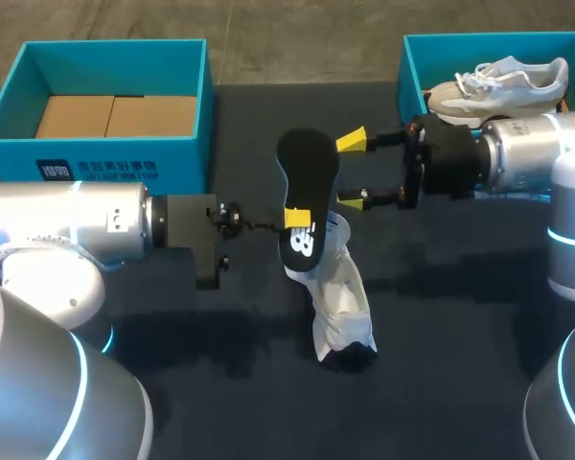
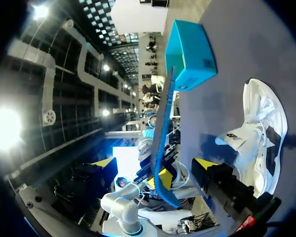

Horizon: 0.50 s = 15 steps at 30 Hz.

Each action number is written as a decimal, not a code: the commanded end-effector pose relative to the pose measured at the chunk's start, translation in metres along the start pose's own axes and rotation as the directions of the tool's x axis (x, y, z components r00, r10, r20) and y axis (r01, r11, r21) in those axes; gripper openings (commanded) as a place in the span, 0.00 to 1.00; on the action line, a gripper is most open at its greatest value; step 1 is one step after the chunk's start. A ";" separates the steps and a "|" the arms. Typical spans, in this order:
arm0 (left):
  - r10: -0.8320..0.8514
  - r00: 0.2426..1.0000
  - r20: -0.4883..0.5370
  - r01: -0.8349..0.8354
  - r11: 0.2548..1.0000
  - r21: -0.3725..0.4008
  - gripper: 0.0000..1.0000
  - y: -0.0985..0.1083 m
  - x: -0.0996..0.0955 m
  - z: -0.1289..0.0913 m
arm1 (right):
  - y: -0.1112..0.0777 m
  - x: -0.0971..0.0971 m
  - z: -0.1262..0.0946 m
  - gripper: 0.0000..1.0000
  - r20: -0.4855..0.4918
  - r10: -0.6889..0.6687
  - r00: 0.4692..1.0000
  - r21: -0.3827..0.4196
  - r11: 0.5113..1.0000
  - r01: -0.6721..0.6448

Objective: Take the shoe out of the shoebox, open the shoe tongue, remove and reinsert the insole, then place the shoe into the shoebox

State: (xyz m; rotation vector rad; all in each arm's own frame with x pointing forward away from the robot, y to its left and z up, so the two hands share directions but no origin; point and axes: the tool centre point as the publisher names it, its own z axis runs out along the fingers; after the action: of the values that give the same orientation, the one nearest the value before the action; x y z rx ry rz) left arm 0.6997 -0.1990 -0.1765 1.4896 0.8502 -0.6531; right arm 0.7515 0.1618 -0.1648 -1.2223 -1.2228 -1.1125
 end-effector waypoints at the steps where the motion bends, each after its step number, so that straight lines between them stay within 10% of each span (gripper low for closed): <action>1: 0.008 1.000 -0.009 -0.008 1.000 -0.008 0.00 0.000 -0.004 0.001 | 0.002 -0.003 0.004 1.00 -0.004 0.000 1.000 0.010 1.000 0.000; 15: 0.009 1.000 -0.018 -0.010 1.000 -0.007 0.00 0.000 -0.004 0.002 | -0.005 0.004 0.012 0.76 -0.013 -0.011 1.000 0.016 1.000 0.011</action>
State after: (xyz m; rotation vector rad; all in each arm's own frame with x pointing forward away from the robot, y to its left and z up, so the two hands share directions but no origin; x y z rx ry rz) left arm 0.6981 -0.2004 -0.1733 1.4958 0.8582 -0.6326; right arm 0.7467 0.1690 -0.1620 -1.1907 -1.2291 -1.1138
